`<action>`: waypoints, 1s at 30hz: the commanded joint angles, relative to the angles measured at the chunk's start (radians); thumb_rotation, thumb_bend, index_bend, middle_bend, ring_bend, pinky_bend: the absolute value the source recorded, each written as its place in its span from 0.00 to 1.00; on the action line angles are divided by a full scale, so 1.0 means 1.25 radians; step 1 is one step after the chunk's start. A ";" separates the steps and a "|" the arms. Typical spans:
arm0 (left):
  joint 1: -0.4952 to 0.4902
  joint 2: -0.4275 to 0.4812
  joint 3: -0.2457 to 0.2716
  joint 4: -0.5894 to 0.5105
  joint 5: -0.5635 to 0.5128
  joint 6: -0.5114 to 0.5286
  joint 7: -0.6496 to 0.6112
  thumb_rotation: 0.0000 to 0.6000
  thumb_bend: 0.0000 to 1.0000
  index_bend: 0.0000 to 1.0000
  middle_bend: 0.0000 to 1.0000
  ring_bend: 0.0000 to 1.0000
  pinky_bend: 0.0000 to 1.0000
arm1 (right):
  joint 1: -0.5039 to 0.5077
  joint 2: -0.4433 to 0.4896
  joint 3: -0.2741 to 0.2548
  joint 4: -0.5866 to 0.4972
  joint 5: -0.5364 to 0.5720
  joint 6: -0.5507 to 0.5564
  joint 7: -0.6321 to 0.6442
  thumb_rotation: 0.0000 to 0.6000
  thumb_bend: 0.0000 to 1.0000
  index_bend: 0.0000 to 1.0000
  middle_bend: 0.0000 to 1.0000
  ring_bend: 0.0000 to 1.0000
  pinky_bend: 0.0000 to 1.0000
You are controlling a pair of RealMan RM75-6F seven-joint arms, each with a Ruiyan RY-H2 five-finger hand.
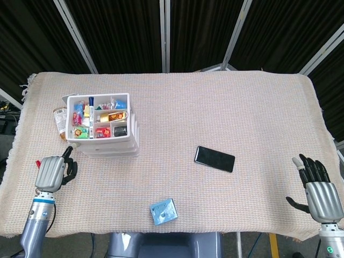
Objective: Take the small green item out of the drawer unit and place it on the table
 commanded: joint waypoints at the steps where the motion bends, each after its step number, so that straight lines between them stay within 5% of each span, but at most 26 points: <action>1: 0.000 0.003 0.001 -0.003 0.000 -0.001 -0.001 1.00 0.64 0.35 0.82 0.83 0.74 | 0.000 0.000 0.000 0.000 0.000 0.000 0.000 1.00 0.02 0.00 0.00 0.00 0.00; 14: 0.001 0.040 0.008 -0.058 0.024 -0.005 -0.053 1.00 0.64 0.58 0.82 0.84 0.74 | -0.001 0.001 -0.001 -0.001 -0.002 0.002 0.002 1.00 0.02 0.00 0.00 0.00 0.00; 30: 0.009 0.058 0.014 -0.072 0.037 0.007 -0.066 1.00 0.64 0.65 0.82 0.84 0.74 | -0.001 -0.001 -0.001 -0.001 -0.005 0.004 -0.003 1.00 0.02 0.00 0.00 0.00 0.00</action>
